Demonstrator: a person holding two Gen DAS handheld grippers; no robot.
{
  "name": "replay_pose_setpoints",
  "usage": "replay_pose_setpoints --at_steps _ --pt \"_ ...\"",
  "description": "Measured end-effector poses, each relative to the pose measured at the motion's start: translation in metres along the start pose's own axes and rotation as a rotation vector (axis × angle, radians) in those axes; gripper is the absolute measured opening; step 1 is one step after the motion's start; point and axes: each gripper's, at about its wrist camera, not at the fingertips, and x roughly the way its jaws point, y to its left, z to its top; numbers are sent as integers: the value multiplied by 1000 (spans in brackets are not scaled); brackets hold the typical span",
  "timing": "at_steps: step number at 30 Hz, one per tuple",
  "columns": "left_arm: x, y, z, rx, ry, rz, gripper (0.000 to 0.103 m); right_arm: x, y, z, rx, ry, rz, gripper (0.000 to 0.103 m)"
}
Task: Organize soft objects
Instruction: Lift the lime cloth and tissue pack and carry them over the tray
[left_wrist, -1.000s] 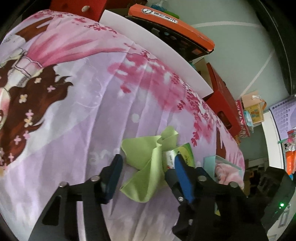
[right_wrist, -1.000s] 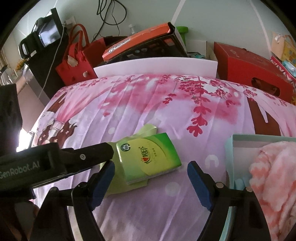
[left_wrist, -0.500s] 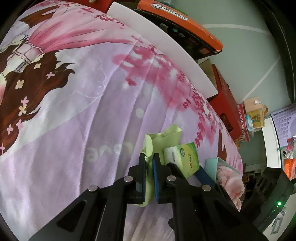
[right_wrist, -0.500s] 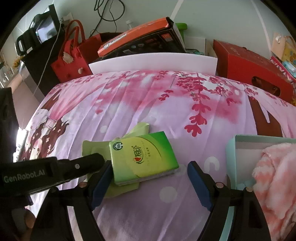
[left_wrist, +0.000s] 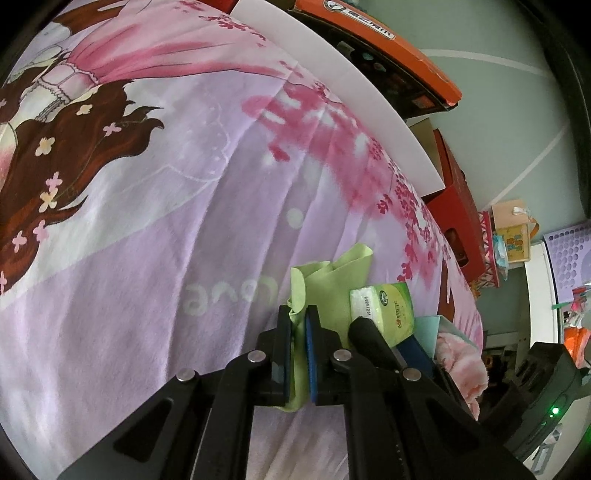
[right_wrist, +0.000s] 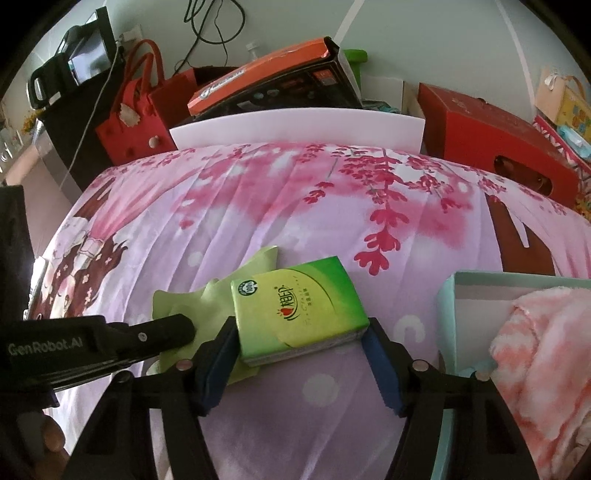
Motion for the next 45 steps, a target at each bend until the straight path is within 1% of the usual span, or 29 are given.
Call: replay_pose_setpoints --at_steps 5,8,12,17,24,32,45 --pt "-6 -3 1 13 -15 10 7 -8 0 2 -4 -12 -5 69" --pt "-13 -3 2 10 -31 2 6 -18 2 5 -14 -33 -14 69" --pt "-28 -6 4 15 -70 -14 6 -31 5 7 -33 -53 -40 69" --pt "-51 -18 2 48 -127 -45 6 -52 6 4 -50 -84 -73 69" --pt "-80 -41 -12 118 -185 -92 6 -82 -1 -6 -16 -106 -93 69" --pt "-104 -55 -32 181 -222 -118 6 -118 -5 -14 13 -147 -109 69" --pt "-135 -67 -63 263 -239 -140 6 -166 -20 -43 98 -158 -127 69"
